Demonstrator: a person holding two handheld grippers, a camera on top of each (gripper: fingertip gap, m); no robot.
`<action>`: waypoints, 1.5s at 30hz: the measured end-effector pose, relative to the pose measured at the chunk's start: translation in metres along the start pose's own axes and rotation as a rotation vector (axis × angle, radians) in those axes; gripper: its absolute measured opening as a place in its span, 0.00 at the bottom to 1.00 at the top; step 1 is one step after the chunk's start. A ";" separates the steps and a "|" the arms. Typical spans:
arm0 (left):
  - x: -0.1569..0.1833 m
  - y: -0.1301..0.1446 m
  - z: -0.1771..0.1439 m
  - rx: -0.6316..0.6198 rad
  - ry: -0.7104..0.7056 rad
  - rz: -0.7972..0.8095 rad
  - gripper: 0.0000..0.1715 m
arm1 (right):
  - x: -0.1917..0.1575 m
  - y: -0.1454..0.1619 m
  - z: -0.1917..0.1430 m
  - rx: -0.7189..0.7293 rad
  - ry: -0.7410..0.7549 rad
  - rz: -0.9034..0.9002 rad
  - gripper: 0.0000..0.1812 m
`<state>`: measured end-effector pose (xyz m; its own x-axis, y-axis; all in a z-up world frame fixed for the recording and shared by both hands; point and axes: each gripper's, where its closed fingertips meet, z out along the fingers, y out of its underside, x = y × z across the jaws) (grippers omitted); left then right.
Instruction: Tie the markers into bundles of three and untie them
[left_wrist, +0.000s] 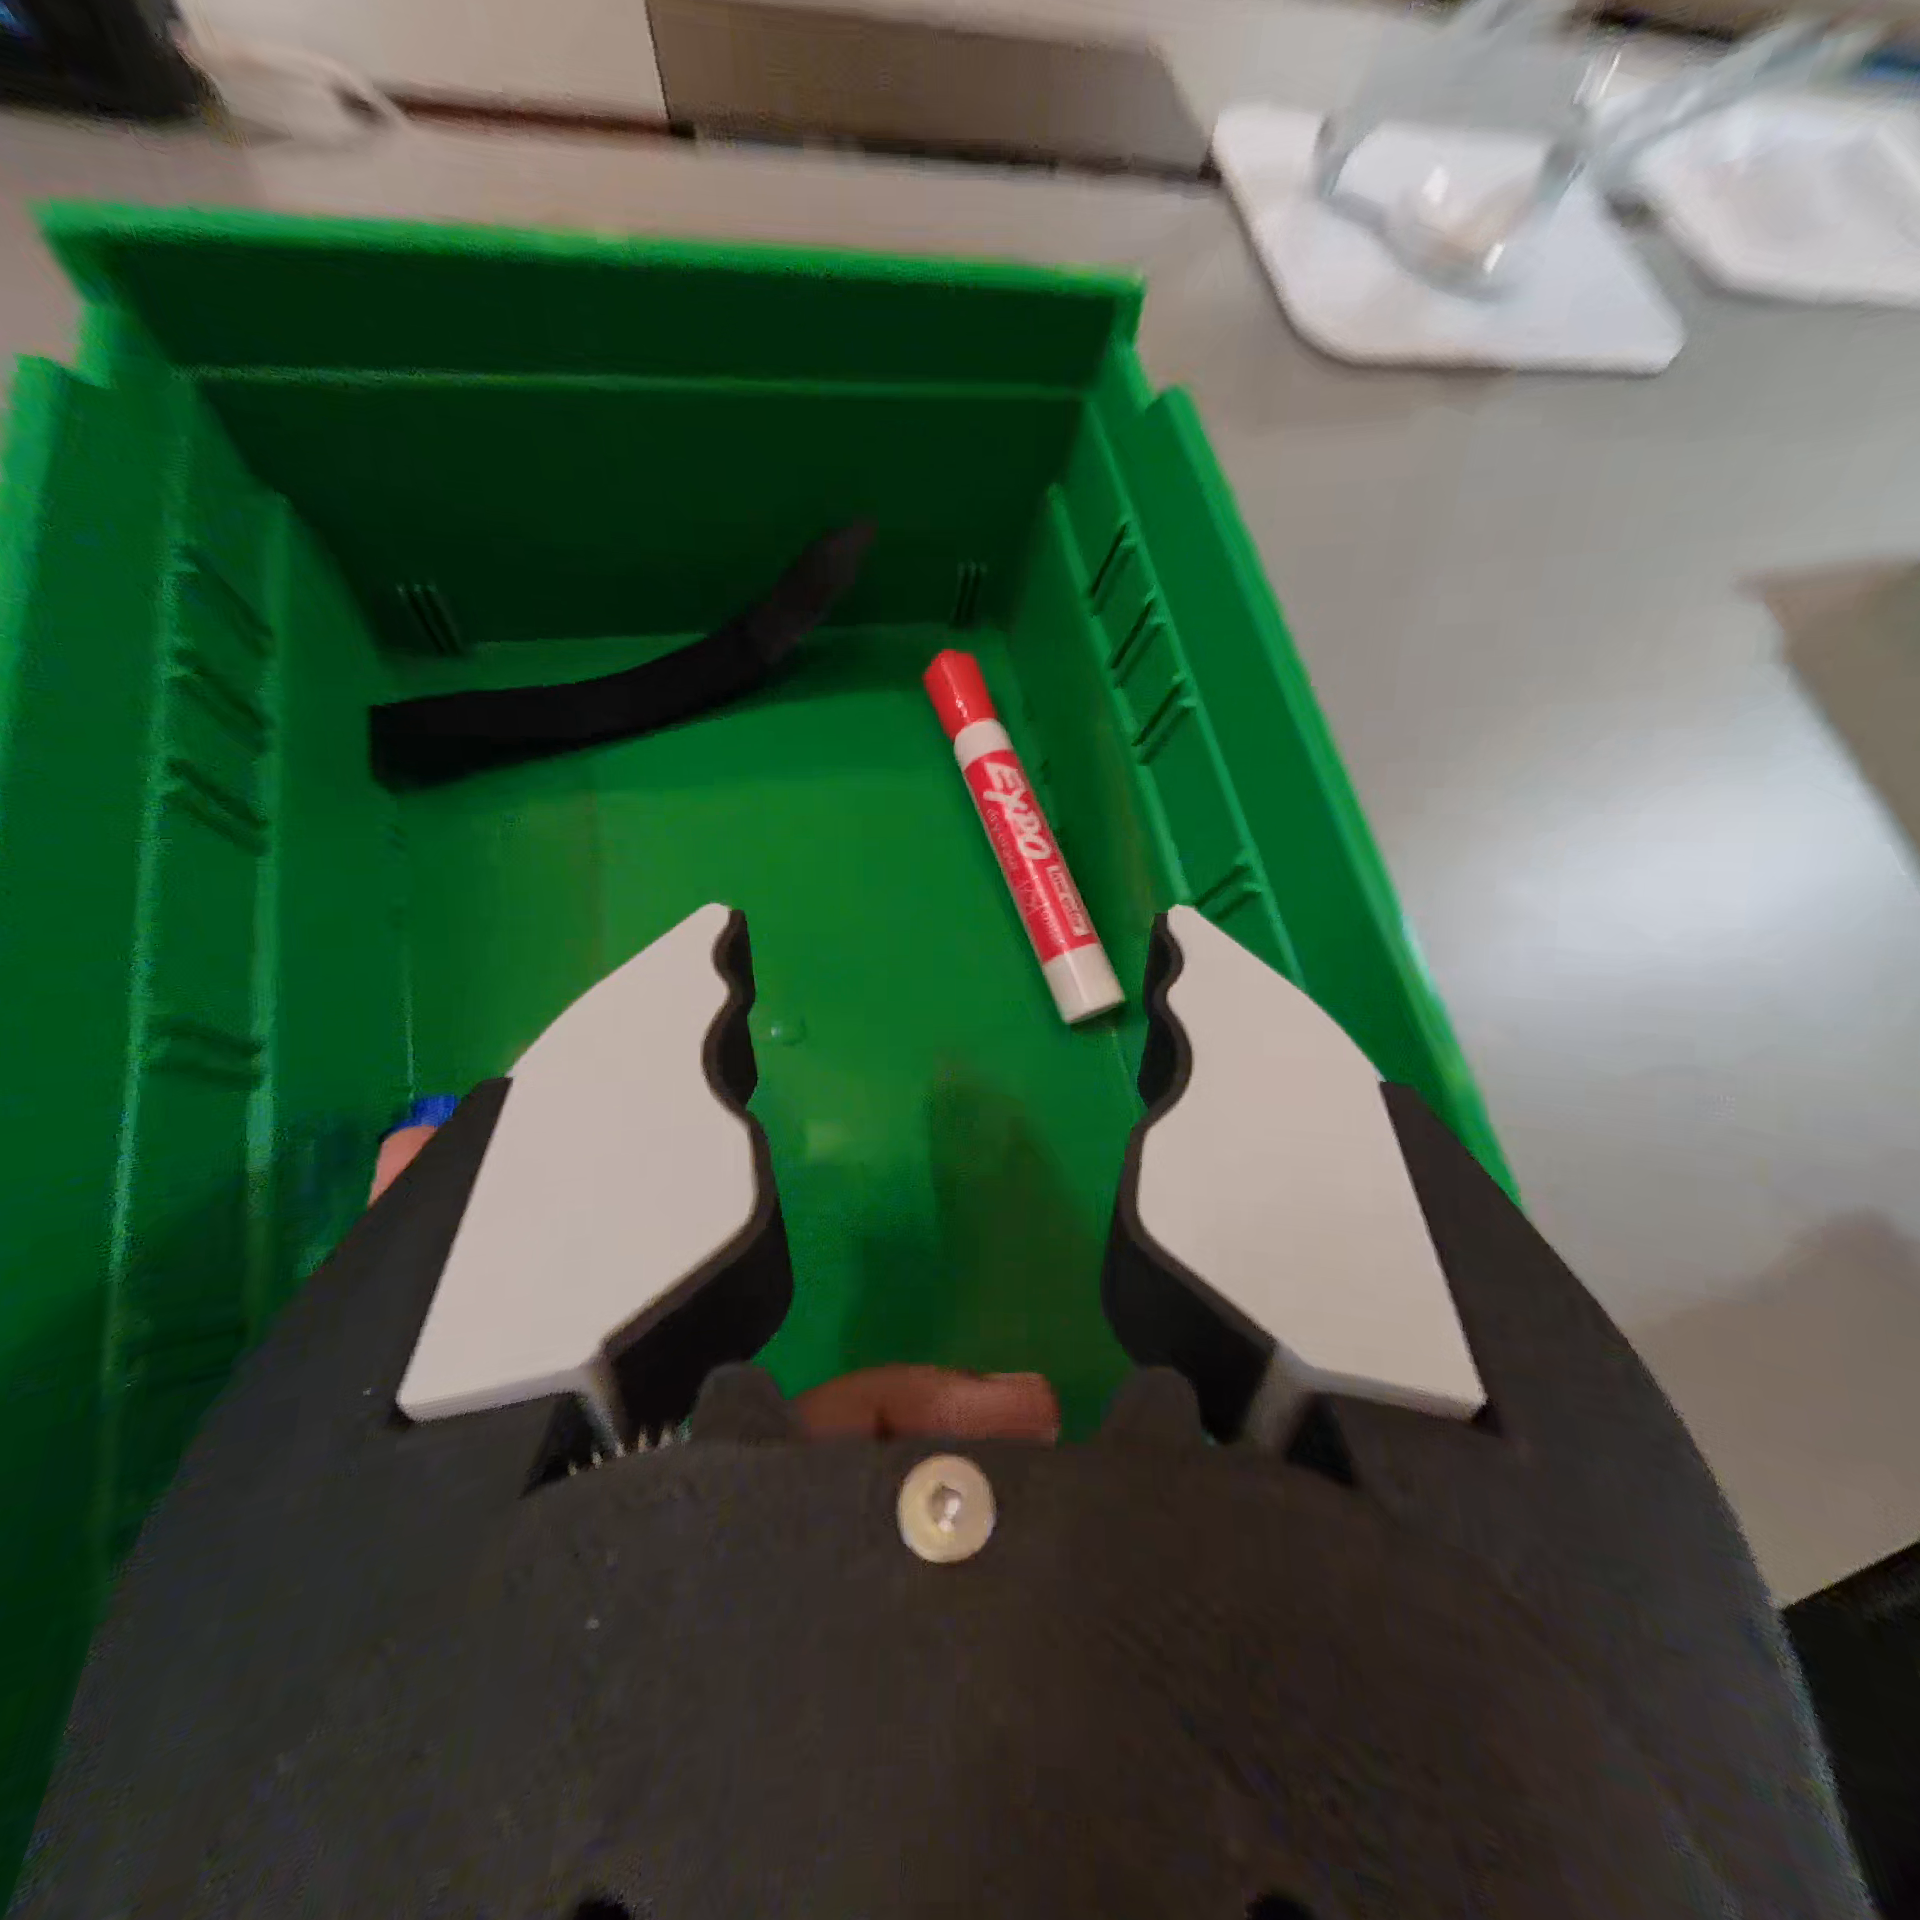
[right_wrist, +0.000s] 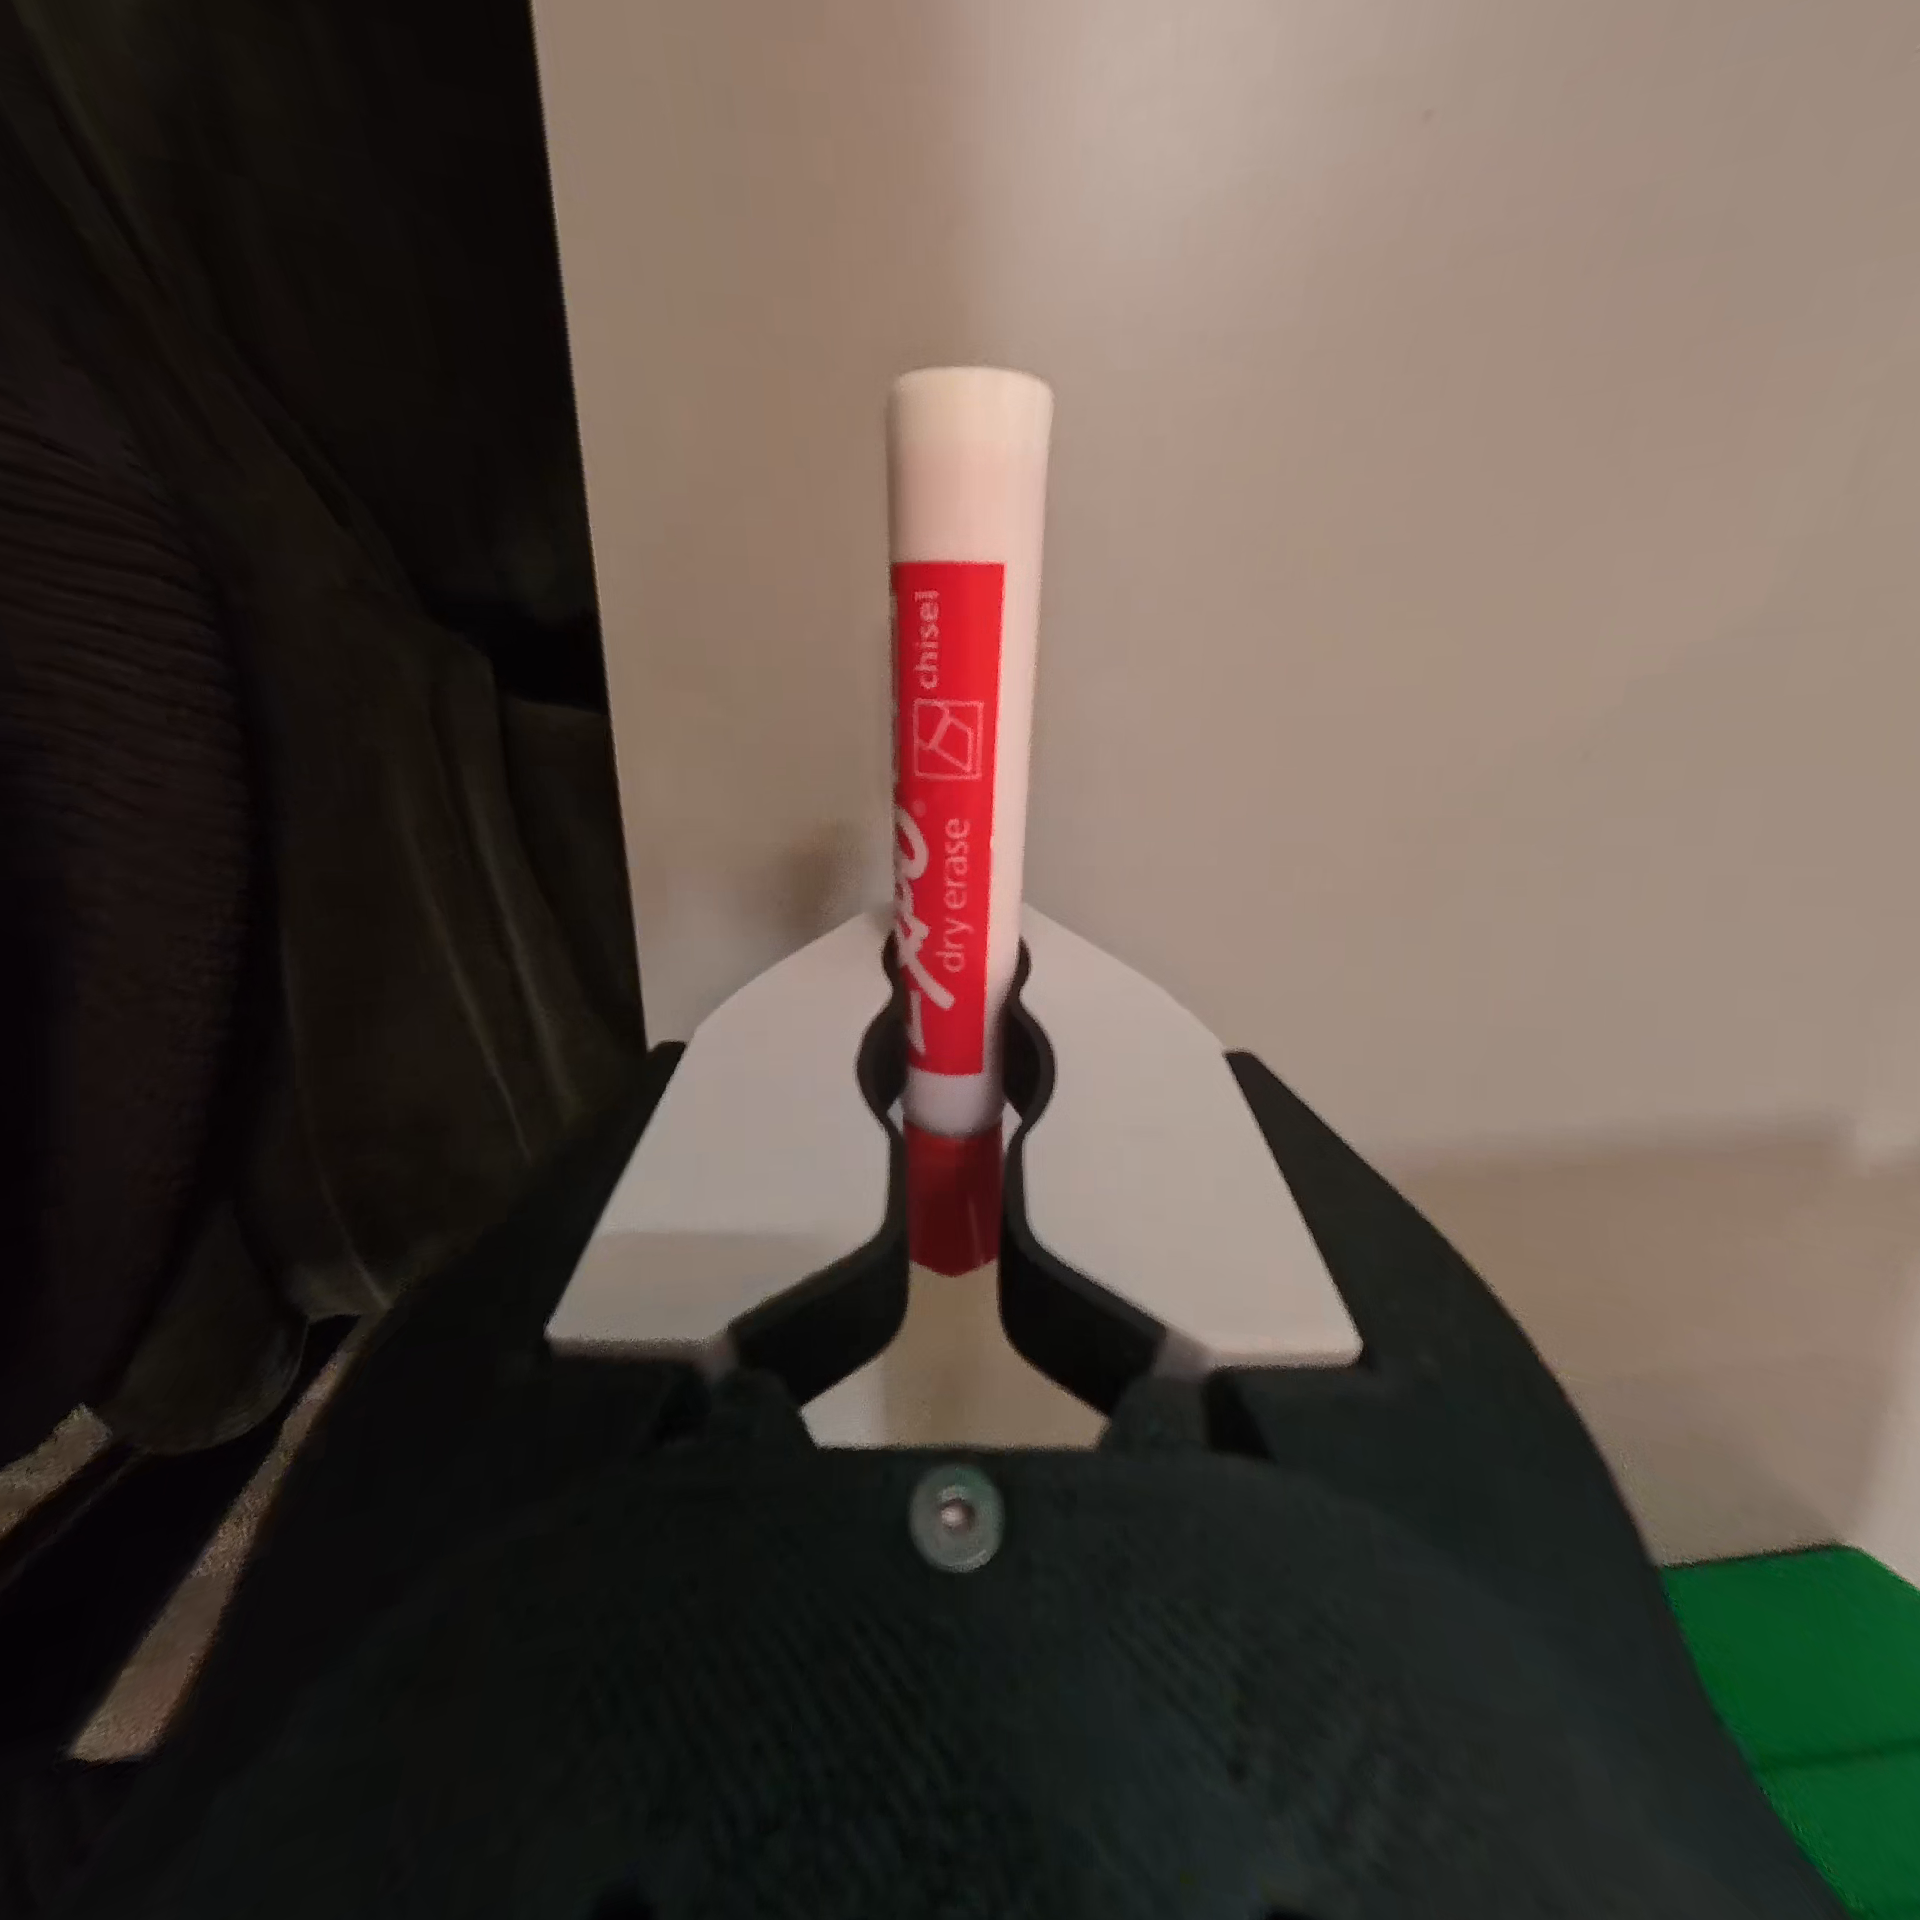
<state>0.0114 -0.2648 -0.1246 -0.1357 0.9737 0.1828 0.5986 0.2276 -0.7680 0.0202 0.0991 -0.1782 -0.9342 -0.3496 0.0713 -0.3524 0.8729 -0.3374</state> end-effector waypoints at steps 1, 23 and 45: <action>-0.001 0.005 0.014 -0.085 0.017 0.000 0.42 | -0.001 -0.003 -0.001 0.011 0.000 0.012 0.08; -0.039 0.028 0.048 -0.276 -0.079 0.150 0.12 | 0.004 -0.001 0.010 0.044 -0.049 0.040 0.08; 0.290 0.080 -0.035 -0.285 0.945 0.399 0.11 | -0.014 0.042 0.000 -0.049 -0.156 0.086 0.08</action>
<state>0.0476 0.0360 -0.1111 0.7056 0.5505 0.4462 0.6442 -0.2360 -0.7275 0.0181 0.1404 -0.1932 -0.9423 -0.3184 -0.1037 -0.2776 0.9160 -0.2896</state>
